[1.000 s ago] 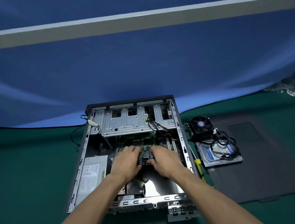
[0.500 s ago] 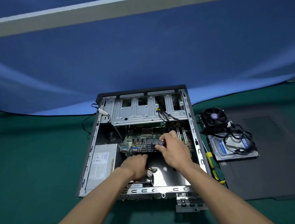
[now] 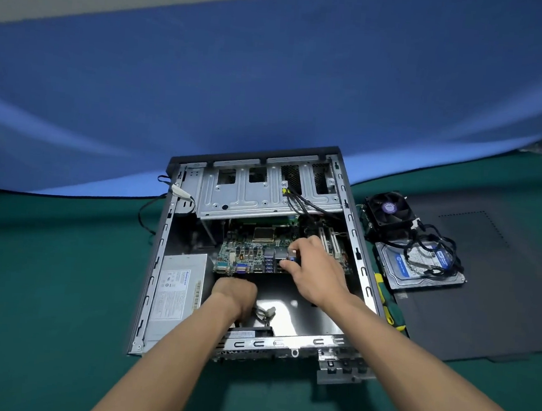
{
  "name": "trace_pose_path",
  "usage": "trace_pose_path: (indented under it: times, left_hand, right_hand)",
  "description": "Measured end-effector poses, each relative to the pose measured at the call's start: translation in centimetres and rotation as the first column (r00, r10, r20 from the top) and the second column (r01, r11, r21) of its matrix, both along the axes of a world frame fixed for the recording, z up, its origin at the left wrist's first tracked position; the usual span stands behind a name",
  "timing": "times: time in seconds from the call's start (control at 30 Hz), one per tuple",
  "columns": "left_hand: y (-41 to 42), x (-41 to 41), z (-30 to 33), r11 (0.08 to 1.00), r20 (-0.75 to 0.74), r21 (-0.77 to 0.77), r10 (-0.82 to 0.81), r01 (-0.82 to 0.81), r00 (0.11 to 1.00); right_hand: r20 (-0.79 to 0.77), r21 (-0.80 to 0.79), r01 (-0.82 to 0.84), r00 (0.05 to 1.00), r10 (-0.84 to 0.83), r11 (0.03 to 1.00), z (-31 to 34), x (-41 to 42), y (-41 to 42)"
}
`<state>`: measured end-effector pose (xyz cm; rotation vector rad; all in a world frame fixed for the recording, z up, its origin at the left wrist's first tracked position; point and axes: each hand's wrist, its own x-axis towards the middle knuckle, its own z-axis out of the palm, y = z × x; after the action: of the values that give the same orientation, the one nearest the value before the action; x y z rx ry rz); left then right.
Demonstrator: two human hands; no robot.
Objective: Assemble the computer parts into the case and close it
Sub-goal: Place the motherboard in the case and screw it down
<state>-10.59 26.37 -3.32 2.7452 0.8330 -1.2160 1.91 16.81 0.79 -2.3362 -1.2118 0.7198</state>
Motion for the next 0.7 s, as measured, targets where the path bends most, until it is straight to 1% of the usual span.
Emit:
trace_pose_path:
  times: [0.13, 0.23, 0.3, 0.37, 0.47, 0.53, 0.57, 0.6, 0.63, 0.67, 0.7]
  left_hand:
    - [0.0, -1.1, 1.0, 0.989, 0.026, 0.068, -0.134, 0.132, 0.991]
    - [-0.3, -1.9, 2.1, 0.954, 0.055, 0.157, -0.268, 0.257, 0.962]
    - [-0.4, -2.3, 3.1, 0.926, 0.06, 0.2, -0.338, 0.32, 0.939]
    - [0.1, -2.8, 4.2, 0.914, 0.091, 0.22, -0.366, 0.34, 0.926]
    - [1.3, -4.7, 5.6, 0.926, 0.227, 0.203, -0.361, 0.318, 0.905]
    - [1.9, -6.5, 6.3, 0.902, 0.356, 0.274, -0.417, 0.333, 0.836]
    - [2.0, -7.4, 6.3, 0.905, 0.447, 0.312, -0.409, 0.29, 0.795]
    - [2.0, -8.1, 6.2, 0.934, 0.544, 0.304, -0.333, 0.189, 0.77]
    - [1.9, -8.7, 6.0, 0.966, 0.652, 0.253, -0.213, 0.056, 0.728]
    - [1.7, -8.9, 5.8, 0.983, 0.74, 0.167, -0.075, -0.075, 0.668]
    - [1.4, -8.7, 5.5, 0.98, 0.792, 0.079, 0.049, -0.183, 0.608]
  right_hand:
    - [0.035, -0.007, -0.015, 0.999, 0.015, 1.0, -0.5, -0.4, -0.3]
    - [0.067, -0.01, -0.019, 0.998, 0.02, 1.0, -0.8, -0.6, -0.5]
    - [0.057, -0.002, 0.001, 0.998, 0.0, 1.0, -0.9, -0.8, -0.5]
    - [0.004, 0.015, 0.042, 0.999, -0.042, 0.999, -0.9, -1.0, -0.4]
    - [-0.156, 0.064, 0.139, 0.979, -0.128, 0.988, -0.9, -1.3, 0.0]
    - [-0.264, 0.098, 0.202, 0.949, -0.17, 0.975, -1.0, -1.4, 0.1]
    - [-0.308, 0.111, 0.225, 0.934, -0.182, 0.968, -1.2, -1.5, 0.1]
    - [-0.349, 0.124, 0.245, 0.918, -0.189, 0.962, -1.3, -1.5, 0.1]
    - [-0.383, 0.138, 0.261, 0.904, -0.191, 0.956, -1.5, -1.6, 0.1]
    - [-0.401, 0.153, 0.267, 0.897, -0.187, 0.951, -1.6, -1.6, 0.0]
    - [-0.403, 0.169, 0.263, 0.898, -0.176, 0.95, -1.6, -1.6, 0.0]
